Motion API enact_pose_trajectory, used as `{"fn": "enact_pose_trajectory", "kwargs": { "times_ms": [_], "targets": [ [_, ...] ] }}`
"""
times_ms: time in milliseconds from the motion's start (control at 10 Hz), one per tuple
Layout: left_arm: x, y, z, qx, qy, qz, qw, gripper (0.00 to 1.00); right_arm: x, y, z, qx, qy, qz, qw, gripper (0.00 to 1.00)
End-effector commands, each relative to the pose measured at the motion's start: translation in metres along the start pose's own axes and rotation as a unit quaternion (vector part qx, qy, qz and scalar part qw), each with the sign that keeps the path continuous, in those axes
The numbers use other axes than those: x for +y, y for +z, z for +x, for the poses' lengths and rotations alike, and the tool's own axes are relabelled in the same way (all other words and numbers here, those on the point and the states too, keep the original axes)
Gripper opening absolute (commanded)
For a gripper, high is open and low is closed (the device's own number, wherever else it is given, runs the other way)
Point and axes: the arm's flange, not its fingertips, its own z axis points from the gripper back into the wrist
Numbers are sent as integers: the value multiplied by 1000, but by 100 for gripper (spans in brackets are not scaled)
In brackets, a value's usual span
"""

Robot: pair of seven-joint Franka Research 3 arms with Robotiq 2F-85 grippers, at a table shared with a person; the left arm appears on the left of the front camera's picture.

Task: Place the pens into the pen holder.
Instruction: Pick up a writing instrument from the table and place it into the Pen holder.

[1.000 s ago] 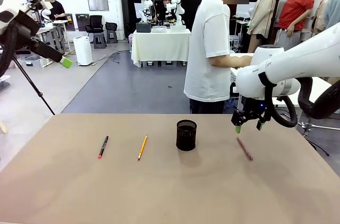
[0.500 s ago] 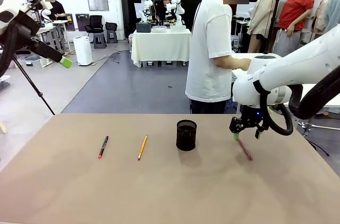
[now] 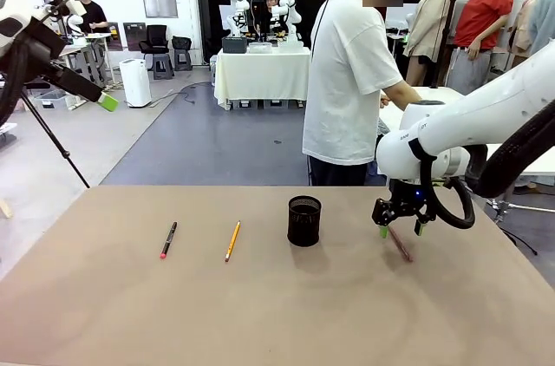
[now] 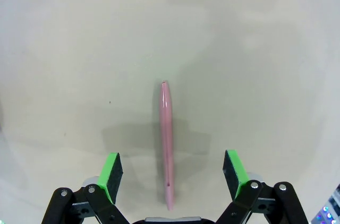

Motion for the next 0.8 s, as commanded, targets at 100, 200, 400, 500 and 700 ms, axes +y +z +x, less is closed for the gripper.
{"fn": "enact_pose_trajectory", "kwargs": {
  "times_ms": [100,200,400,500,700],
  "targets": [
    [0,2,0,-2,-2,-1,1000,100,0,-6,17,-13,-13,10,1000,78],
    [0,2,0,-2,-2,-1,1000,100,-1,-7,20,-15,-14,9,1000,58],
    [0,2,0,-2,-2,-1,1000,100,-1,-8,21,-14,-18,15,1000,19],
    [0,2,0,-2,-2,-1,1000,100,-2,-7,22,-12,-19,17,1000,0],
    [0,2,0,-2,-2,-1,1000,100,-1,-6,21,-7,-24,25,999,0]
  ]
}}
